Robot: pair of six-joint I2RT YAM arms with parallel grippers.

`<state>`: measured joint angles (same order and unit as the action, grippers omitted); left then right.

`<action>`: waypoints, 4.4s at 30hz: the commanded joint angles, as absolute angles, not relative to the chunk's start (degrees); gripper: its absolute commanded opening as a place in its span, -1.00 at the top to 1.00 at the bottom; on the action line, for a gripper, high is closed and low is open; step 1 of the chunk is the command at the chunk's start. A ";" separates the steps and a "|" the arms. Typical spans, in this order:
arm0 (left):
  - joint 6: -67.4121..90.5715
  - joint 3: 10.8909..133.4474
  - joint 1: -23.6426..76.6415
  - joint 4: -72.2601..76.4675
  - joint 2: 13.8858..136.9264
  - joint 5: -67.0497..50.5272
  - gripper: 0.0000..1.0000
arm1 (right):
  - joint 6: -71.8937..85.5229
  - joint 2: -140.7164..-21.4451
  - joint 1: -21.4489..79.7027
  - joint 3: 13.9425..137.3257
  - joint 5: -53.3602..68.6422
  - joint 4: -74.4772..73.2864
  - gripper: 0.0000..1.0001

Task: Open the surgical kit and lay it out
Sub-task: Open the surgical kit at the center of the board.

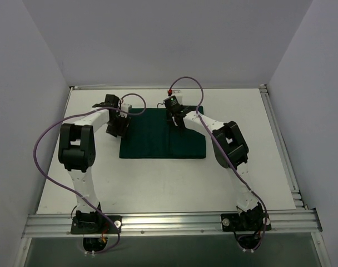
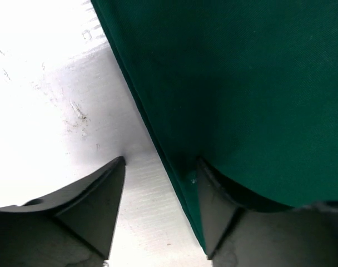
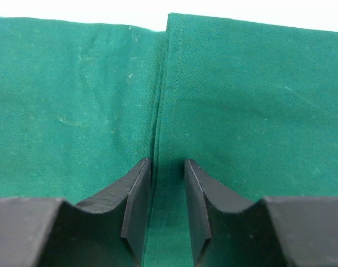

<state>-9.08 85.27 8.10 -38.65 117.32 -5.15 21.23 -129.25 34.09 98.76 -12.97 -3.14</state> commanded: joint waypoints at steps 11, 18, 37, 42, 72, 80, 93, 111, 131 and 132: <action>-8.88 86.48 8.70 -39.64 121.03 -7.29 -0.11 | 23.12 -131.57 33.74 98.00 -10.81 -0.97 0.34; -9.14 86.31 8.70 -39.29 121.29 -6.50 0.28 | 23.55 -132.54 33.75 97.74 -12.92 -1.50 0.70; -9.40 85.96 8.70 -39.02 121.73 -6.42 0.95 | 22.32 -124.46 33.49 94.83 -13.63 -1.67 1.00; -9.40 85.78 8.61 -38.67 121.64 -6.24 0.95 | 21.97 -121.12 32.70 92.91 -11.61 -0.62 1.00; -10.72 85.96 8.35 -37.79 120.50 -4.66 0.95 | 15.91 -101.16 2.74 66.01 5.00 7.38 1.00; -10.90 85.96 8.35 -37.71 120.23 -4.13 0.95 | 13.36 -105.02 -5.18 68.99 2.29 4.05 0.71; -11.07 85.69 8.44 -37.88 119.88 -4.48 0.95 | 16.87 -102.66 -9.23 66.12 2.17 -0.62 -0.08; -11.95 81.30 6.24 -37.79 116.29 -5.53 0.95 | 21.45 -99.41 -5.71 50.63 6.68 3.60 0.62; -18.45 67.94 2.20 -41.12 103.62 -7.47 0.95 | 21.45 -84.47 -3.96 44.30 5.10 0.18 0.80; -18.54 67.94 2.28 -41.48 103.62 -7.64 0.95 | 21.53 -84.03 -3.96 44.21 5.01 -1.30 0.64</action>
<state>-15.25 68.47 3.51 -37.34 105.43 -9.65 21.65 -86.74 -3.84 44.86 7.38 2.61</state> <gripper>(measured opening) 0.040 0.135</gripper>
